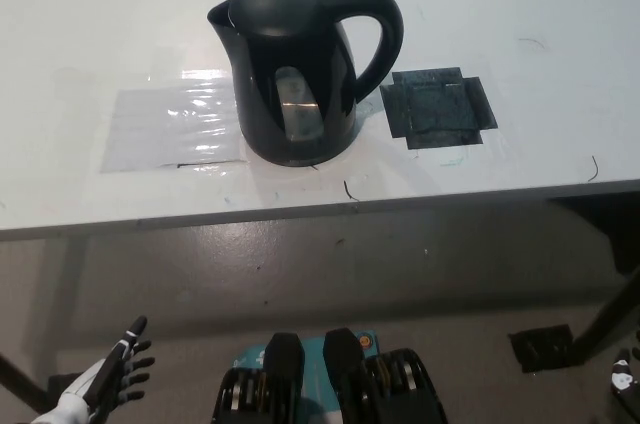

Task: The robot uses its right hand to push down on the lid of a kettle kept in the middle of the desk to close it

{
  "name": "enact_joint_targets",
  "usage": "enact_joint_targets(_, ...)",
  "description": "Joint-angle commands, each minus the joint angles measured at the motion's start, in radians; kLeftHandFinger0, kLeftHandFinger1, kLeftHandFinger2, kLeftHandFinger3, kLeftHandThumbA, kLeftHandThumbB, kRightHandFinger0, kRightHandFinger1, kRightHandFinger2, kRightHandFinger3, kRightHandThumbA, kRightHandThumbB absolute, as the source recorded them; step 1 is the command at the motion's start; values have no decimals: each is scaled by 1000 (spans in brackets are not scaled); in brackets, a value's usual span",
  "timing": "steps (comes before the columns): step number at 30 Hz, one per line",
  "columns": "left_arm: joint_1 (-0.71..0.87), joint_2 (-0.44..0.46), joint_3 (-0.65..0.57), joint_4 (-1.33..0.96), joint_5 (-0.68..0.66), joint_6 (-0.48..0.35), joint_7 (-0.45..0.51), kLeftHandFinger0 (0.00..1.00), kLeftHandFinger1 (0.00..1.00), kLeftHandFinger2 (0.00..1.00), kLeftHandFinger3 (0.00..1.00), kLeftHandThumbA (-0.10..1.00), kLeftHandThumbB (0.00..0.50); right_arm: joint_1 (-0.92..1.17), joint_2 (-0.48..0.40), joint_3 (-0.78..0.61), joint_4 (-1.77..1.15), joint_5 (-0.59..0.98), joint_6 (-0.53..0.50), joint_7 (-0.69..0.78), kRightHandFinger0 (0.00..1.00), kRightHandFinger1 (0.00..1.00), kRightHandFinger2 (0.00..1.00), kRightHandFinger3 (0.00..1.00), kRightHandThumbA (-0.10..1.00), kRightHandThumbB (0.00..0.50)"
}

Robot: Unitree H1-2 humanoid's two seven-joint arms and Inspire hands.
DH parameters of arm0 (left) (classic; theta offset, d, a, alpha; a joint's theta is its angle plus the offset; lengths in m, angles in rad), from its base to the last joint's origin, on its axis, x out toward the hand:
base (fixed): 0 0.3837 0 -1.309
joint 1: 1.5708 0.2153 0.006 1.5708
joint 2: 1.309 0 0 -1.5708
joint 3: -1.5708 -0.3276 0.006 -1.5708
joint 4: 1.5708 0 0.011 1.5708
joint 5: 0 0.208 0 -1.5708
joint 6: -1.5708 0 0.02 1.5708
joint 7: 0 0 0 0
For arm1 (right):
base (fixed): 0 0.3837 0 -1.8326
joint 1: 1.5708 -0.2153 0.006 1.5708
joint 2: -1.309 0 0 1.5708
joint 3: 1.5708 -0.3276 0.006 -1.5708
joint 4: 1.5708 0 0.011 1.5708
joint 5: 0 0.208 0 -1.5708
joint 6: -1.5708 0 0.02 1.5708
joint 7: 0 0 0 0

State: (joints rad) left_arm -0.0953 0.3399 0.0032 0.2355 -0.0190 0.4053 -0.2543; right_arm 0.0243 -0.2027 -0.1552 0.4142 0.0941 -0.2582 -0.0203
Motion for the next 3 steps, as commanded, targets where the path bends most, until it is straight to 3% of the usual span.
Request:
enact_joint_targets(1,-8,23,8,-15,-4,-29,-8,1000,1000,1000,1000,1000,99,-6,-7,-12,-12,16,-38,15,962,1000,1000,1000,134,0)
enact_joint_targets(3,-10,25,6,-17,-4,-25,-10,1000,1000,1000,1000,1000,91,-3,-5,-14,-14,17,-38,12,962,1000,1000,1000,133,0)
